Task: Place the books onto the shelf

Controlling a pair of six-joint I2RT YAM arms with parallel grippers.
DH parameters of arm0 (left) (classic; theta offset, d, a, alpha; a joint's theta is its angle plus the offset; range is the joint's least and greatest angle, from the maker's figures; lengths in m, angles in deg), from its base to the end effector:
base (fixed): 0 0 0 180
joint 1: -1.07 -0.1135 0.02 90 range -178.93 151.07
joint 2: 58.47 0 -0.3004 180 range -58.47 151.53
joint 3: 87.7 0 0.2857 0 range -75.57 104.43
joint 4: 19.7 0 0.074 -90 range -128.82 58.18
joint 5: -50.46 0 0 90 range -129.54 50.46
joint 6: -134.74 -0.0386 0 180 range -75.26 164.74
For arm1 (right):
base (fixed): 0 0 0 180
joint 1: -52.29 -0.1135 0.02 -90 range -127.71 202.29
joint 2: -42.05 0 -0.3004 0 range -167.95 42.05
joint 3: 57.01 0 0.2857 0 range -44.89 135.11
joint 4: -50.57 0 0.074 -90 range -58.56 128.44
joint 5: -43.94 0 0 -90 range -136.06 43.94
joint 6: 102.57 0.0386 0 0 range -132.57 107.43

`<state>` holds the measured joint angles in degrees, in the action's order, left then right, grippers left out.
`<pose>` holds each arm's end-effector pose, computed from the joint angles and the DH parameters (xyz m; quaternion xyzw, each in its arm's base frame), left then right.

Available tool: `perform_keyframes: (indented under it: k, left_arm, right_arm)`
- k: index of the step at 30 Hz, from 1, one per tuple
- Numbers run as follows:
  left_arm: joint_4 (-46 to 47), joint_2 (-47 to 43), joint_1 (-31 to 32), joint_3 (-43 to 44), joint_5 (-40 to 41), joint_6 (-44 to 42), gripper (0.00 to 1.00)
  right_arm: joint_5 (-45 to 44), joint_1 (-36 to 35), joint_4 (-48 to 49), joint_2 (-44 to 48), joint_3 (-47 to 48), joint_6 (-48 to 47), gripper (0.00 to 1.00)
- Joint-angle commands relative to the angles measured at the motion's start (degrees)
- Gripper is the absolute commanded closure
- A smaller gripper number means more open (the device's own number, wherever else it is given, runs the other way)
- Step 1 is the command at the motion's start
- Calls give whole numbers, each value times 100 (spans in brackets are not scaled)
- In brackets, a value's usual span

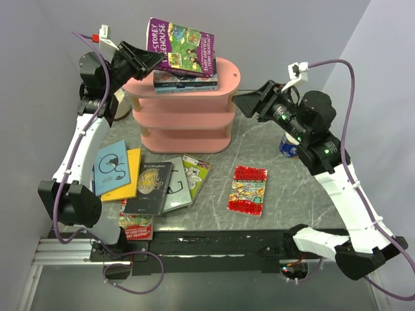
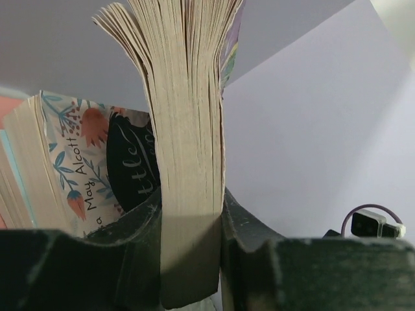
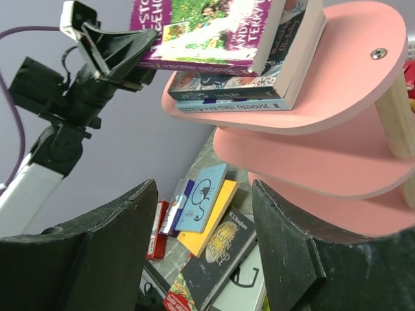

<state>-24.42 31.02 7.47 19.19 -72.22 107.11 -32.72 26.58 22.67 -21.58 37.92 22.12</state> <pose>0.3891 -0.0646 0.5227 -0.0873 0.6325 -0.5682 0.5191 0.2142 0.1130 0.5377 -0.0309 0.6857 0.4325 0.5847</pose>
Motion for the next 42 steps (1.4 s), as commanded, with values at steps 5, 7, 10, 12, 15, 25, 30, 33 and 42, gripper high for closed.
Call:
perform_keyframes:
  k: [5, 7, 10, 12, 15, 25, 30, 33, 42]
  left_arm:
    - [87, -389, -68, -125, -71, -427, 26]
    - [-54, -397, -86, -90, -36, -497, 21]
    - [-482, -397, -112, 77, 104, -752, 14]
    - [-686, -415, -129, 209, 201, -997, 9]
    - [-1362, -398, -147, 516, 508, -1454, 4]
    - [-2875, -362, -147, 1088, 1940, -2545, 4]
    - [-3445, -318, -147, 1422, 3011, -2730, 4]
    - [-3640, -397, -182, 1458, 3557, -2406, 4]
    - [-1259, -1497, -261, -494, 1934, -1333, 27]
  right_arm:
    - [28, 40, 224, -140, 60, 46, 32]
    - [10, 40, 206, -158, 60, 20, 32]
    - [-51, 58, 180, -193, 95, -7, 31]
    - [-69, 49, 180, -193, 104, -16, 31]
    - [-86, 58, 171, -210, 113, -24, 31]
    - [-130, 58, 153, -254, 122, -51, 30]
    - [-165, 58, 118, -325, 201, -86, 30]
    - [-174, 58, 346, -369, 210, -130, 29]
    - [-139, 67, 1902, -737, -28, 221, 46]
